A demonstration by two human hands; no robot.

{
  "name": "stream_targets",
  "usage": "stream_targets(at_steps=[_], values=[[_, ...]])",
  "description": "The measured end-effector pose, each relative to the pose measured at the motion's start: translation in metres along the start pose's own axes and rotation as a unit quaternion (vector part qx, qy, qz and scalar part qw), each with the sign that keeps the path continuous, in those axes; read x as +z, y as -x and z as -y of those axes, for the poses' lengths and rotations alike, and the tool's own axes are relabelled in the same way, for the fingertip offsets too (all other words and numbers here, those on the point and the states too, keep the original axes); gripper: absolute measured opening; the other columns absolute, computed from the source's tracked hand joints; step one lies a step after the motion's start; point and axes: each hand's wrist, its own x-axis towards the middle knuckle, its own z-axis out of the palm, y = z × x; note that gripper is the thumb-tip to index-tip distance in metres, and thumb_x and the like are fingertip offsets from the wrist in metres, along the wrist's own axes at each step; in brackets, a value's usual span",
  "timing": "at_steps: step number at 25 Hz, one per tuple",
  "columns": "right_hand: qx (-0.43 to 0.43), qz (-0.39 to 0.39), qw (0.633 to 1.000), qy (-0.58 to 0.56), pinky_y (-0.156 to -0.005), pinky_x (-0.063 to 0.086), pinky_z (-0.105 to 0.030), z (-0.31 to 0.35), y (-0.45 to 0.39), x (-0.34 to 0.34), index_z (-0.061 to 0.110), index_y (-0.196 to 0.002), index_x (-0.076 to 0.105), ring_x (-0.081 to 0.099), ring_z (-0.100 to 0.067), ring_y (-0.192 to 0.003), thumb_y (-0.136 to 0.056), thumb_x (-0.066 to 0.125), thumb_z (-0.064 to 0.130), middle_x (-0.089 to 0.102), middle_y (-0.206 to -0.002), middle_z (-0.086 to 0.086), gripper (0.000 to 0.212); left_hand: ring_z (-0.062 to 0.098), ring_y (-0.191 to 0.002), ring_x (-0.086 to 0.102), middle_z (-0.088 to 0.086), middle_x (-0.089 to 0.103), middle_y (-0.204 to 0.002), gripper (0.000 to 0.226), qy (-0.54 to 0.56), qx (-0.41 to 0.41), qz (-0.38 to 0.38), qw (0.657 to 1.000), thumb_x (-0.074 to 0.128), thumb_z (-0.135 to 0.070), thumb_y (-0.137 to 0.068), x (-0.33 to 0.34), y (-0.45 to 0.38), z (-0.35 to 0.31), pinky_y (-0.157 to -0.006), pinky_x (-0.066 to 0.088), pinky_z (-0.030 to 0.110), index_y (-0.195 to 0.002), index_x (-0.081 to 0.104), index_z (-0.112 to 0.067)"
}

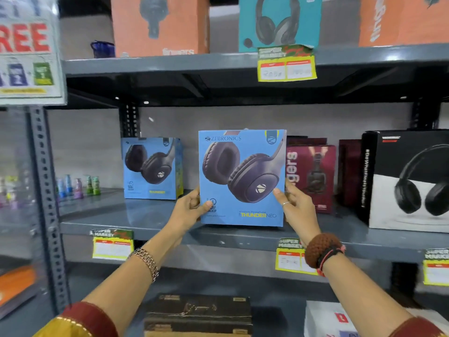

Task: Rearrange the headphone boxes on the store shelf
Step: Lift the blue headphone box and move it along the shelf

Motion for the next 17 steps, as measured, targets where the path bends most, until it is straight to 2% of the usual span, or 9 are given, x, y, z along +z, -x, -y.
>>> stream_targets(at_steps=[2,5,7,9,10,13,14,17], values=[[-0.002,0.021,1.000,-0.009,-0.103,0.044,-0.039,0.005,0.002,0.037,0.031,-0.133,0.050,0.060,-0.013,-0.116,-0.088,0.057,0.034,0.064,-0.126,0.004,0.046,0.001,-0.091,0.066,0.003,0.068,-0.116,0.049,0.004,-0.016,-0.011,1.000,0.059,-0.011,-0.087,-0.038,0.003,0.006,-0.068,0.055,0.016,-0.134,0.049,-0.019],[0.009,0.039,0.998,-0.040,-0.101,0.044,-0.031,0.007,0.006,0.095,0.027,-0.131,0.053,0.059,-0.006,-0.111,-0.088,0.058,0.028,0.061,-0.129,0.005,0.043,0.000,-0.084,0.069,0.006,0.068,-0.116,0.049,0.014,-0.042,-0.029,0.999,0.059,-0.007,-0.086,-0.092,0.004,0.015,-0.066,0.055,0.017,-0.134,0.049,-0.015],[0.014,0.035,0.998,-0.052,-0.096,0.042,-0.023,0.013,0.007,0.141,0.024,-0.131,0.053,0.058,-0.003,-0.107,-0.087,0.060,0.026,0.061,-0.128,0.007,0.045,0.007,-0.095,0.068,0.005,0.066,-0.120,0.052,0.017,-0.051,-0.039,0.998,0.059,-0.005,-0.086,-0.134,0.000,0.022,-0.078,0.056,0.026,-0.135,0.047,-0.017],[0.014,0.031,0.998,-0.047,-0.097,0.043,-0.026,0.016,0.008,0.176,0.026,-0.130,0.054,0.059,-0.004,-0.105,-0.086,0.061,0.027,0.063,-0.125,0.008,0.045,0.017,-0.109,0.062,0.006,0.062,-0.127,0.054,0.007,-0.057,-0.048,0.997,0.057,-0.005,-0.087,-0.167,-0.006,0.028,-0.095,0.050,0.036,-0.137,0.044,-0.018],[0.015,0.031,0.998,-0.048,-0.099,0.044,-0.029,0.018,0.008,0.197,0.027,-0.130,0.054,0.060,-0.005,-0.105,-0.085,0.061,0.028,0.063,-0.125,0.009,0.046,0.018,-0.110,0.062,0.008,0.062,-0.128,0.053,0.000,-0.058,-0.050,0.997,0.057,-0.004,-0.087,-0.185,-0.009,0.033,-0.096,0.050,0.037,-0.137,0.044,-0.016],[0.017,0.029,0.998,-0.046,-0.102,0.046,-0.039,0.020,0.005,0.240,0.028,-0.131,0.053,0.063,-0.011,-0.105,-0.087,0.059,0.030,0.065,-0.122,0.008,0.045,0.008,-0.094,0.068,0.007,0.066,-0.120,0.050,-0.013,-0.054,-0.048,0.997,0.059,-0.006,-0.086,-0.225,-0.019,0.044,-0.080,0.056,0.026,-0.134,0.049,-0.018],[0.018,0.029,0.998,-0.046,-0.102,0.045,-0.041,0.021,0.003,0.254,0.027,-0.132,0.052,0.063,-0.013,-0.106,-0.087,0.058,0.029,0.064,-0.122,0.009,0.045,0.007,-0.094,0.068,0.004,0.068,-0.118,0.049,-0.021,-0.050,-0.044,0.998,0.060,-0.008,-0.086,-0.238,-0.023,0.049,-0.081,0.056,0.026,-0.133,0.050,-0.019],[0.026,0.043,0.997,-0.054,-0.103,0.045,-0.042,0.024,-0.002,0.280,0.026,-0.134,0.051,0.061,-0.016,-0.114,-0.089,0.055,0.028,0.063,-0.127,0.004,0.045,0.015,-0.113,0.060,-0.001,0.065,-0.122,0.046,-0.050,-0.051,-0.057,0.996,0.059,-0.013,-0.087,-0.261,-0.034,0.063,-0.095,0.050,0.035,-0.132,0.051,-0.021]])
